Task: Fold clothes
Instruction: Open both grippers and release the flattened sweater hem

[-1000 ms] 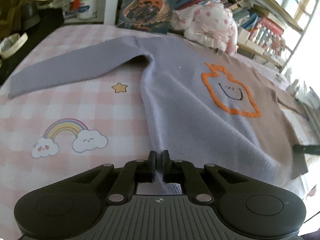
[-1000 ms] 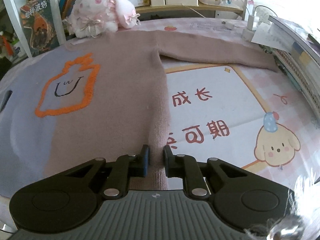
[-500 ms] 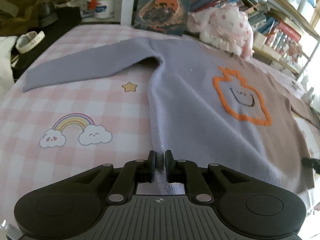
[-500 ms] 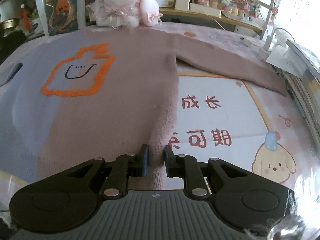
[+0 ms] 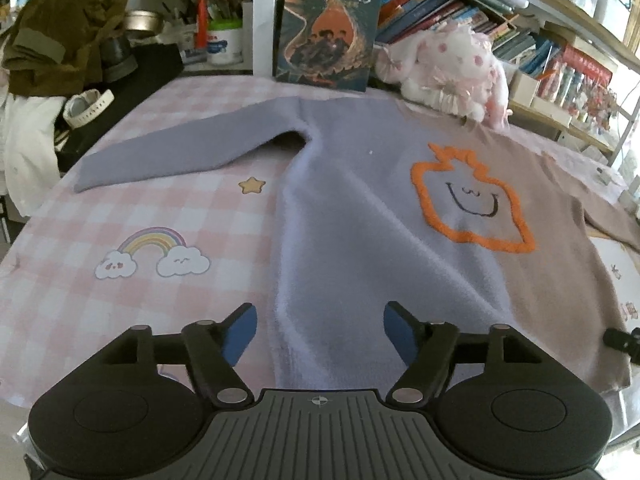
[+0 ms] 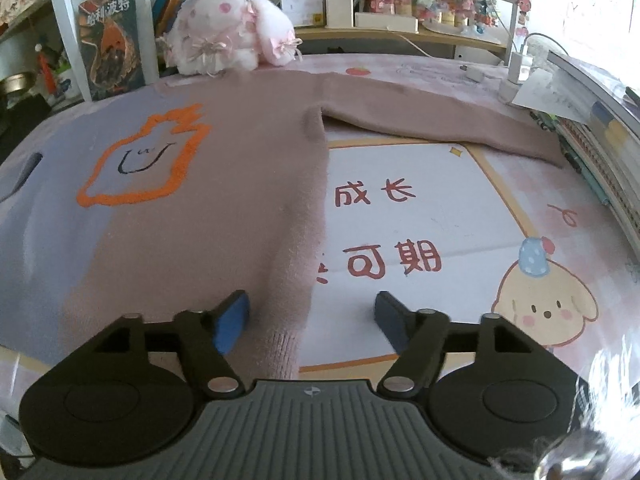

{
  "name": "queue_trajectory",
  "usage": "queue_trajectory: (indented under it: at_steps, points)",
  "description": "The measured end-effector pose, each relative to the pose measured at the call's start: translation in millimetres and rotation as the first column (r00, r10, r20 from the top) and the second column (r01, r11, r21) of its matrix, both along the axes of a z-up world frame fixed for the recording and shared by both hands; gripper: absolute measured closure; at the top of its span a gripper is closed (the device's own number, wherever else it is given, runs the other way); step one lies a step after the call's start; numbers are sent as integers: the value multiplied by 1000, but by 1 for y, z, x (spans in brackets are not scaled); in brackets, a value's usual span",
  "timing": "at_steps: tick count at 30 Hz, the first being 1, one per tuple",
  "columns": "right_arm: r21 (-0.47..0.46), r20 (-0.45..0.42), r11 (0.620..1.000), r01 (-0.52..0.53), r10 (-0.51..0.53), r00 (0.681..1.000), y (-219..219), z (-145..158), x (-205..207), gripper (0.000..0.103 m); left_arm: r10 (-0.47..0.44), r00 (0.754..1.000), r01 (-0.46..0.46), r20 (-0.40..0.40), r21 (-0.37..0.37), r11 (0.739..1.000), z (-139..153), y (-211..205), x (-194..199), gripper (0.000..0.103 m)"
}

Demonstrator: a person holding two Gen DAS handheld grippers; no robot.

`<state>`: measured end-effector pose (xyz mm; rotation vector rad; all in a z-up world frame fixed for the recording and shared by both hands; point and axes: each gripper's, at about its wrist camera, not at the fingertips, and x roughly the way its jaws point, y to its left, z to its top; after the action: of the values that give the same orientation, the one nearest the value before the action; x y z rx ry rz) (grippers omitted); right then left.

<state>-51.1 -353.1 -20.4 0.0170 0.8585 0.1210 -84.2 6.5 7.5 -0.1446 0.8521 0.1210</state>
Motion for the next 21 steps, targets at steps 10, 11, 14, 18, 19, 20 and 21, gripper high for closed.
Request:
queue_trajectory:
  at_steps: [10,11,14,18,19,20,21]
  points:
    - [-5,5,1000,-5,5,1000,0,-4,-6,12,33,999,-34,26,24,999,5,-8,-22,22]
    - [-2,1,1000,3,-3,1000,-1,-3,-6,12,35,999,-36,28,26,999,5,-8,-23,22]
    - [10,3,999,41,-41,999,-3,1,-10,12,36,999,-37,36,32,999,6,-5,-22,22]
    - [-7,26,996,86,-86,996,1,5,-14,12,18,998,-20,56,29,999,8,1,-14,22]
    - [-11,26,996,92,-92,995,2,5,-15,12,11,998,-12,60,28,1000,8,4,-12,21]
    - [-15,27,995,98,-98,995,5,6,-15,12,3,998,-4,63,26,1000,8,6,-10,21]
    - [-22,28,994,105,-105,994,9,6,-16,12,-10,998,8,64,26,1000,7,10,-8,21]
